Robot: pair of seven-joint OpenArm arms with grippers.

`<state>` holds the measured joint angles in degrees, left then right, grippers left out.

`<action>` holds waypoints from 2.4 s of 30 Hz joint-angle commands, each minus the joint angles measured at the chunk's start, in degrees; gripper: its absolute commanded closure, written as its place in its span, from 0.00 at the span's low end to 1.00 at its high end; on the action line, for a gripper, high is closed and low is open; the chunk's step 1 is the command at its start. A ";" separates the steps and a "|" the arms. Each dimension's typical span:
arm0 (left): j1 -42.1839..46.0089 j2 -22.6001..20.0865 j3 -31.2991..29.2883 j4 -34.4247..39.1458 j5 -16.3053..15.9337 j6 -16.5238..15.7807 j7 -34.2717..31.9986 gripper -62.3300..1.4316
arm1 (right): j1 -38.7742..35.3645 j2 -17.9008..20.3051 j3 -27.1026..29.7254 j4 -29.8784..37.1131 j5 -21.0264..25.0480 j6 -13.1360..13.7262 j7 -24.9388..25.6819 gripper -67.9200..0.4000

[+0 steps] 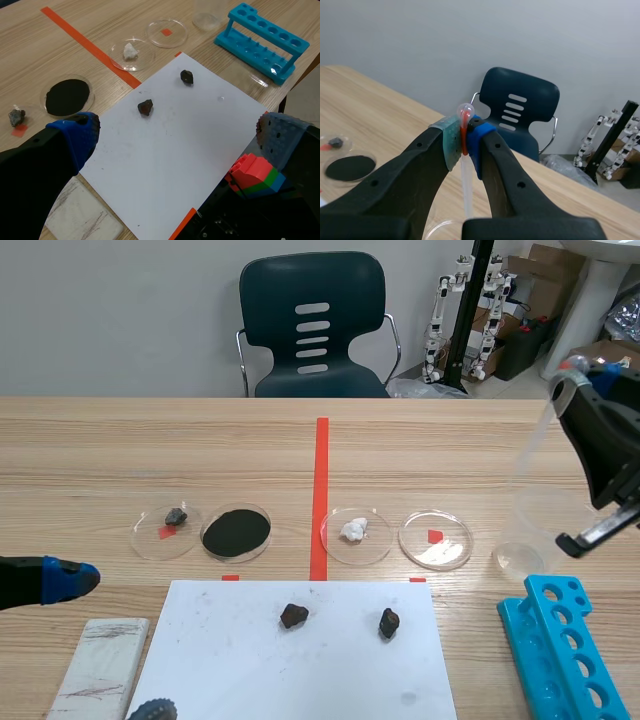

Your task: Draw acid from the petri dish

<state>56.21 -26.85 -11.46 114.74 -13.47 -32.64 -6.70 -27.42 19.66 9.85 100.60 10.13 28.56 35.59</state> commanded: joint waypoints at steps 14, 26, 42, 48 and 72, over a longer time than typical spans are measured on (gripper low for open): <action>0.09 0.15 -0.13 0.39 -0.59 0.07 -0.83 0.00 | 17.22 -0.15 -8.92 -17.46 -0.90 1.51 2.45 0.98; 0.09 0.15 -0.13 0.39 -0.59 0.07 -0.81 0.00 | 24.30 -0.26 -14.21 -31.12 -3.54 1.05 8.50 0.98; 0.09 0.15 -0.13 0.39 -0.59 0.07 -0.81 0.00 | 27.74 -2.73 -15.23 -40.83 -6.12 0.85 11.28 0.98; 0.09 0.15 -0.13 0.39 -0.59 0.07 -0.83 0.00 | 27.76 -3.50 -15.28 -42.27 -7.17 0.85 11.30 0.98; 0.09 0.15 -0.13 0.39 -0.59 0.07 -0.81 0.00 | 27.71 -4.11 -15.28 -45.88 -8.07 0.85 13.49 0.98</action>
<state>56.21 -26.83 -11.46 114.74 -13.47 -32.64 -6.70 -0.54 15.05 -5.39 54.61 1.85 29.41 48.21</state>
